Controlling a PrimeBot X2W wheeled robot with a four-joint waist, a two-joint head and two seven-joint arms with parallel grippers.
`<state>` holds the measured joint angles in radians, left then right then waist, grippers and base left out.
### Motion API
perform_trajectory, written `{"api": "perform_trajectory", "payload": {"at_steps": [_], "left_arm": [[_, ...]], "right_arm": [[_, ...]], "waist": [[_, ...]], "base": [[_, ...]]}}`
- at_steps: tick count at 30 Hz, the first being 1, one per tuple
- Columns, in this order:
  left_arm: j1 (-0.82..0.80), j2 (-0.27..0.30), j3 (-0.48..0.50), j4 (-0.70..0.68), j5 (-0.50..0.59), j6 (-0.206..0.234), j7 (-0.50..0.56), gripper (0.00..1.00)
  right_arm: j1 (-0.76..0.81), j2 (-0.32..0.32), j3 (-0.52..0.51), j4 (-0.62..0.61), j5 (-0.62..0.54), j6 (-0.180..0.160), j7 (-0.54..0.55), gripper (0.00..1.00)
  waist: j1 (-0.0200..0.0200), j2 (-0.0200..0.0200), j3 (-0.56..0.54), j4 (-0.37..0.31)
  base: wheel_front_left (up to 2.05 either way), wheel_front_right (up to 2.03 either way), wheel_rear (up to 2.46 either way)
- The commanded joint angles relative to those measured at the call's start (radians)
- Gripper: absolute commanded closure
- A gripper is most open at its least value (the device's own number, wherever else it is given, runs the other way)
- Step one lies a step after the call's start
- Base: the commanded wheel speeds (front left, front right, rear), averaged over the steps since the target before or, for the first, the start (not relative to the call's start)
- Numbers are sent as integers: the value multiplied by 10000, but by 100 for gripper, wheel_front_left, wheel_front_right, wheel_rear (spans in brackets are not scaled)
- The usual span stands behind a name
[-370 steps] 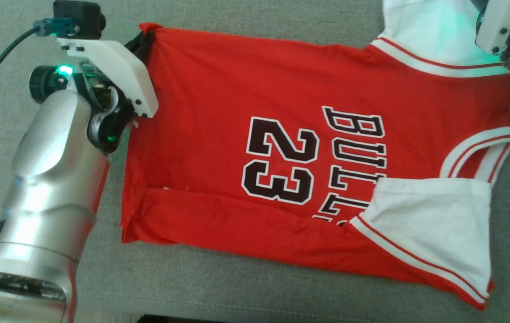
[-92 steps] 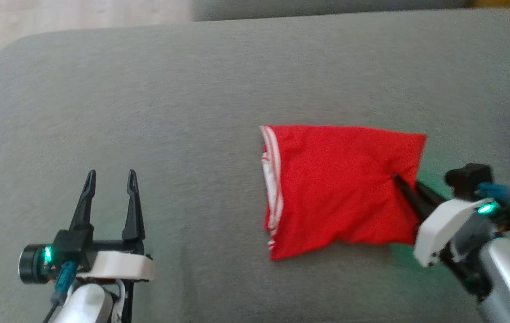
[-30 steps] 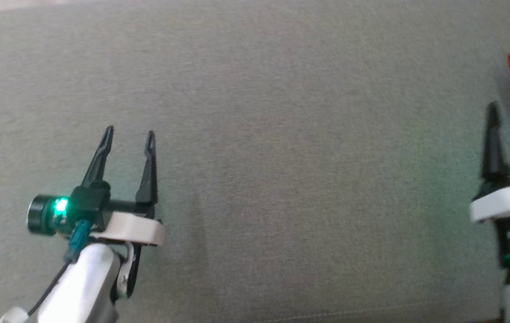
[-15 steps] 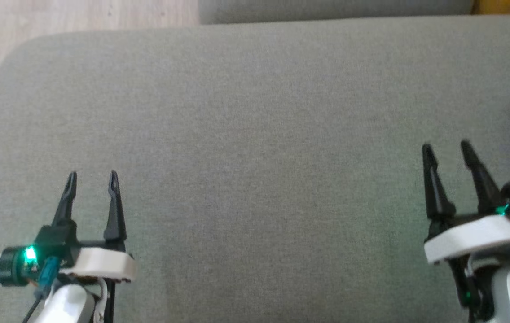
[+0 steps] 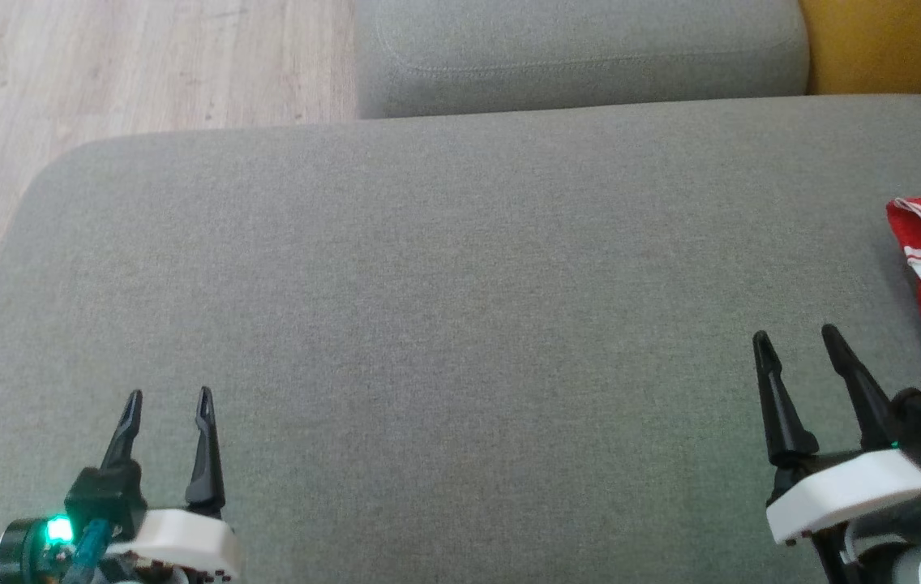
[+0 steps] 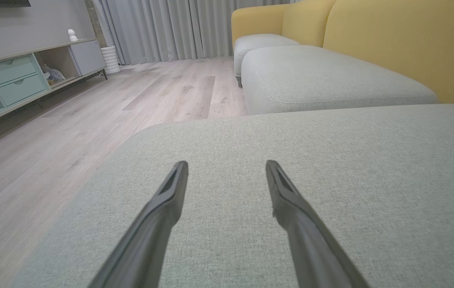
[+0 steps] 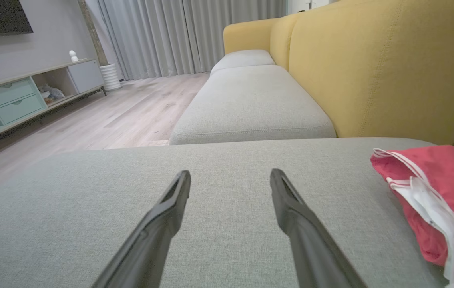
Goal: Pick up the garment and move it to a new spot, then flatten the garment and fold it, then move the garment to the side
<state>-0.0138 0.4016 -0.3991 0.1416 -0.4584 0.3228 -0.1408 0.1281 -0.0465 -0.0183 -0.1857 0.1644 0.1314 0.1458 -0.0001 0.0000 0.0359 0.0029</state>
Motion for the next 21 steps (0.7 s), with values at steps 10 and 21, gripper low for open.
{"api": "perform_trajectory", "payload": {"at_steps": [10, 21], "left_arm": [[-149, 433, 256, -343, -85, 123, 146, 0], [-288, 427, 209, -162, -165, 61, 90, 0]], "right_arm": [[34, -39, 369, -666, 25, -7, 252, 0], [-40, -38, 396, -659, 185, -7, 301, 0]], "waist": [[1, 0, -214, -37], [1, 0, -119, -81]], "base": [[0, 0, 0], [0, 0, 0]]}}
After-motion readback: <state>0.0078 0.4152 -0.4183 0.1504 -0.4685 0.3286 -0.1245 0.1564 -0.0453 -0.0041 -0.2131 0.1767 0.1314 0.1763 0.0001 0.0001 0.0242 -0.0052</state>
